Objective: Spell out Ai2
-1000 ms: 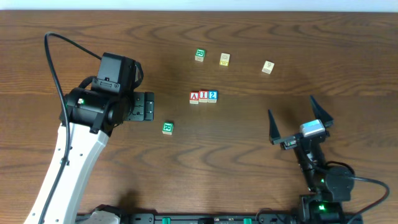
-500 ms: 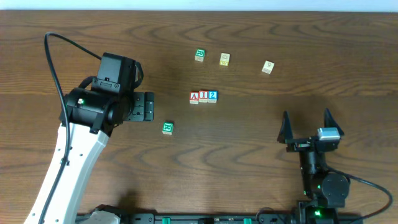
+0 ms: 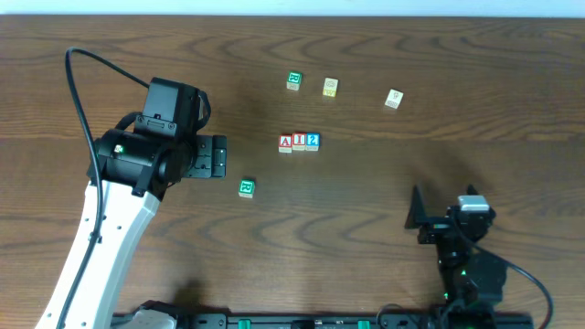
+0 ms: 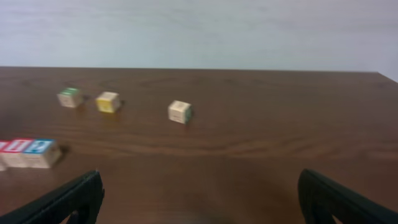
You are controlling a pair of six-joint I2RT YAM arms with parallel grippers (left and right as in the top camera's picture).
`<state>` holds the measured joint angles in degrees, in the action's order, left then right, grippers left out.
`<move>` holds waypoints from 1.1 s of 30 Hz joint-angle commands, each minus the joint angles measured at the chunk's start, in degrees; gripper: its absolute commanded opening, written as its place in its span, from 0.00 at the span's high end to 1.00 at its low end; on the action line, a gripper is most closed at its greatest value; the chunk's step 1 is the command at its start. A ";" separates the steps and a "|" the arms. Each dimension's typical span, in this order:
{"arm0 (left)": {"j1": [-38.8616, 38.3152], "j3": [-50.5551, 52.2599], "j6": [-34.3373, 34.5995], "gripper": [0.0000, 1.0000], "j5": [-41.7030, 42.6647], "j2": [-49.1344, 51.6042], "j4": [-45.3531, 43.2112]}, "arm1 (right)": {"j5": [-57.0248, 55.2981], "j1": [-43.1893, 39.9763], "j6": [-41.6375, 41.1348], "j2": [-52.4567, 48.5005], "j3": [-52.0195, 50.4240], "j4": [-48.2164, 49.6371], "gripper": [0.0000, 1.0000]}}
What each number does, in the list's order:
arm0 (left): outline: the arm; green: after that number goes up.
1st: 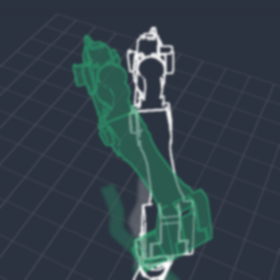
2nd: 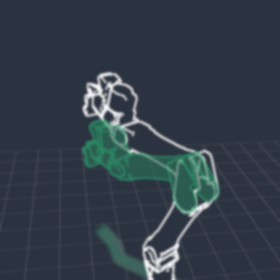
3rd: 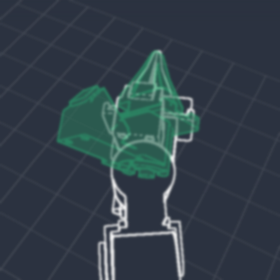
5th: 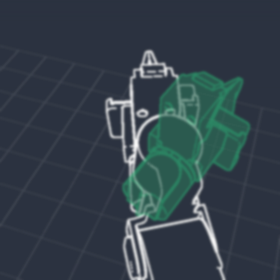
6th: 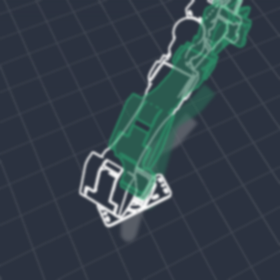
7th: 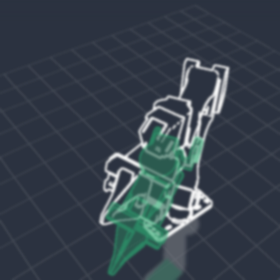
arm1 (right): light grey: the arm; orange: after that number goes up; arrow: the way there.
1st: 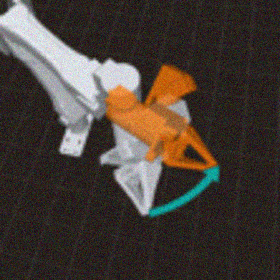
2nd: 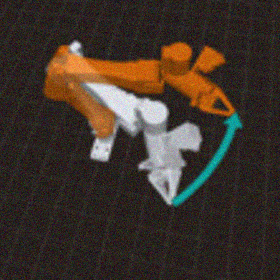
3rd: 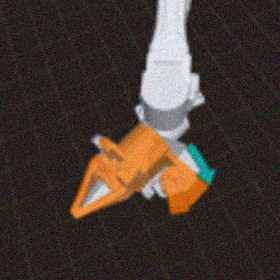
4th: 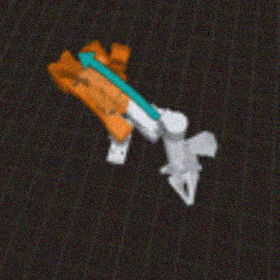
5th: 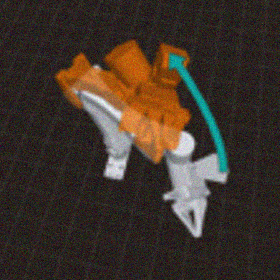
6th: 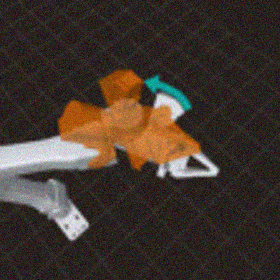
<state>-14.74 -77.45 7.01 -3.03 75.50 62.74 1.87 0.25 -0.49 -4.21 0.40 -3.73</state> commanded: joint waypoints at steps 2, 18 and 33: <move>0.00 -0.55 -0.61 0.05 -0.37 -0.42 0.11 | -0.37 2.03 -0.76 0.63 -0.09 -0.37 0.01; 0.00 -0.55 -0.61 0.04 -0.37 -0.42 0.11 | -1.03 -3.23 -0.76 3.89 -0.11 -0.39 0.01; -0.44 0.66 -3.19 0.05 -4.92 -3.34 -4.90 | -1.03 -3.23 -0.76 3.89 -0.11 -0.39 0.01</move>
<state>-14.81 -77.25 5.91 -5.02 75.11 60.38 1.26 -3.51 -0.47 -0.82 0.40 -3.77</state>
